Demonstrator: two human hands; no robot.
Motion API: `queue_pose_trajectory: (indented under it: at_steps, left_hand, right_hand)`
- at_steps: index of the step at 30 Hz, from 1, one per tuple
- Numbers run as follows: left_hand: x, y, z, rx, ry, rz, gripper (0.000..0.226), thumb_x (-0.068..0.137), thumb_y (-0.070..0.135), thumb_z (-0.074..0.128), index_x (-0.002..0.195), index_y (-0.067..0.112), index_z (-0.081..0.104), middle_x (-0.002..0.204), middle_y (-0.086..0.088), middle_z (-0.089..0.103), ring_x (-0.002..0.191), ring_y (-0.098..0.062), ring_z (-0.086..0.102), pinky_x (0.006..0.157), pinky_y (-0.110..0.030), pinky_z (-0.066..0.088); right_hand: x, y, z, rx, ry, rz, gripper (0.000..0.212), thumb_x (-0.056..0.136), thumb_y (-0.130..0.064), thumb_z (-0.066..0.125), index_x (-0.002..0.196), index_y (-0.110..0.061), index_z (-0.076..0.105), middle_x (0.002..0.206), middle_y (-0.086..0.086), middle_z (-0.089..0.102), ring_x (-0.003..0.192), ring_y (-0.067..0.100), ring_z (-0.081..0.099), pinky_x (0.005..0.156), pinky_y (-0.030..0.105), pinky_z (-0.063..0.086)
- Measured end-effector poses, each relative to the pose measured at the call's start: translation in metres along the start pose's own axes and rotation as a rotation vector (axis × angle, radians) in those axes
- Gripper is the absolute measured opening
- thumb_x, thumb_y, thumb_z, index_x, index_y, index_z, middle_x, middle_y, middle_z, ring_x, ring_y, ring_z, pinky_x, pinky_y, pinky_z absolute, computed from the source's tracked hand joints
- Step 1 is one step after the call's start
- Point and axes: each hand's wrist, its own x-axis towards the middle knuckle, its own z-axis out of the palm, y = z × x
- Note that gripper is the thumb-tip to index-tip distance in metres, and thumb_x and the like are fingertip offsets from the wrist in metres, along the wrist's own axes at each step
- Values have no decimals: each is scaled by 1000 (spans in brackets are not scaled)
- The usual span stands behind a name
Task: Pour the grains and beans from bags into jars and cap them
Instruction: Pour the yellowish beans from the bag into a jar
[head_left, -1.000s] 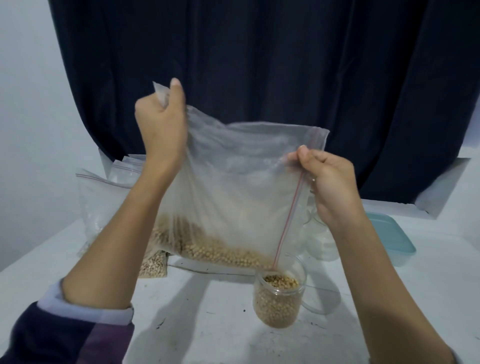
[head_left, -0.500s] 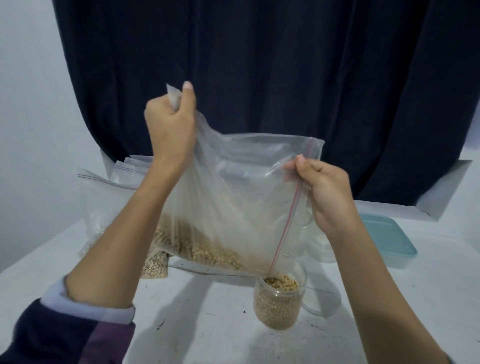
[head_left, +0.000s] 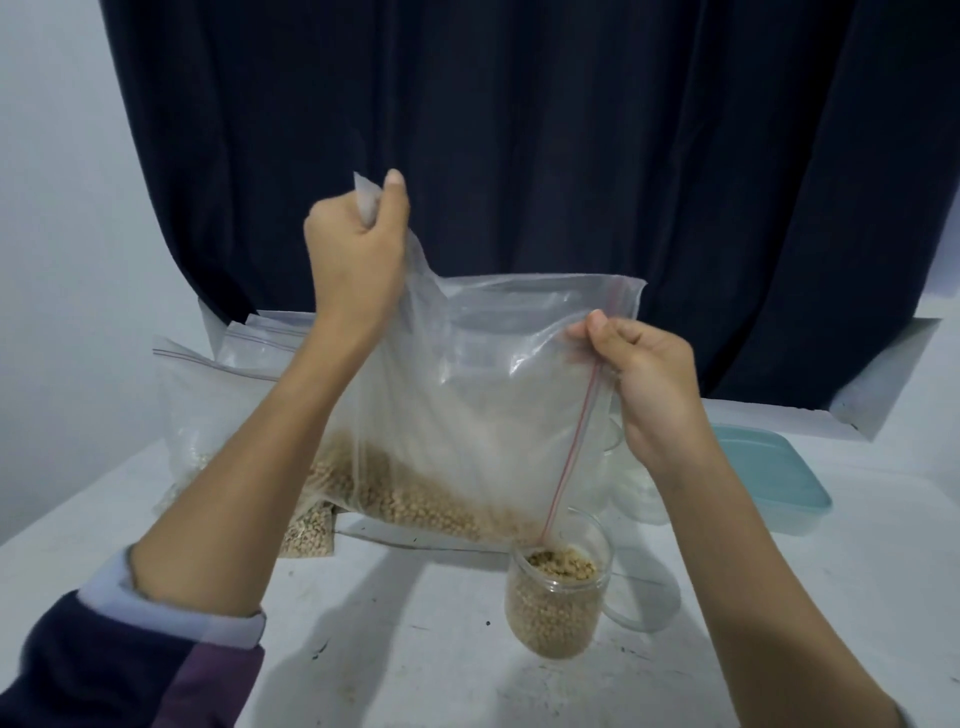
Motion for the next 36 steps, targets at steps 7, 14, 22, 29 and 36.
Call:
queue_pose_trajectory:
  at_steps: [7, 14, 22, 29, 36]
  left_hand:
    - [6, -1, -6, -18, 40, -13, 54, 94, 18, 50, 51, 21, 18, 38, 12, 20, 40, -5, 17, 46, -23, 15]
    - [5, -4, -9, -24, 60, -42, 55, 95, 17, 50, 49, 20, 19, 37, 13, 21, 39, -5, 18, 45, -21, 16]
    - [6, -6, -11, -33, 64, -45, 55, 96, 17, 49, 49, 22, 19, 37, 14, 22, 39, -4, 18, 45, -20, 16]
    - [2, -2, -7, -39, 36, -47, 55, 96, 17, 49, 50, 21, 19, 37, 14, 22, 39, -4, 20, 45, -22, 17]
    - [6, -2, -9, -43, 59, -61, 55, 96, 18, 49, 49, 21, 19, 37, 14, 21, 39, -4, 18, 44, -20, 16]
  right_hand:
    - [3, -1, -2, 18, 30, -7, 21, 94, -14, 58, 78, -9, 71, 73, -5, 72, 68, 6, 64, 82, 25, 53]
    - [4, -5, -1, 4, 17, 0, 20, 94, -15, 57, 82, -7, 72, 76, -4, 72, 69, 6, 64, 83, 27, 53]
    - [4, -7, 2, -24, 5, 3, 20, 94, -16, 57, 82, -7, 71, 73, -6, 72, 64, 3, 63, 77, 22, 52]
    - [3, -6, 6, 25, 52, -3, 20, 94, -14, 58, 79, -7, 70, 75, -2, 71, 64, 4, 65, 83, 26, 53]
    - [1, -7, 4, 14, 21, -6, 19, 93, -14, 58, 84, -3, 71, 79, 2, 72, 65, 5, 65, 78, 22, 54]
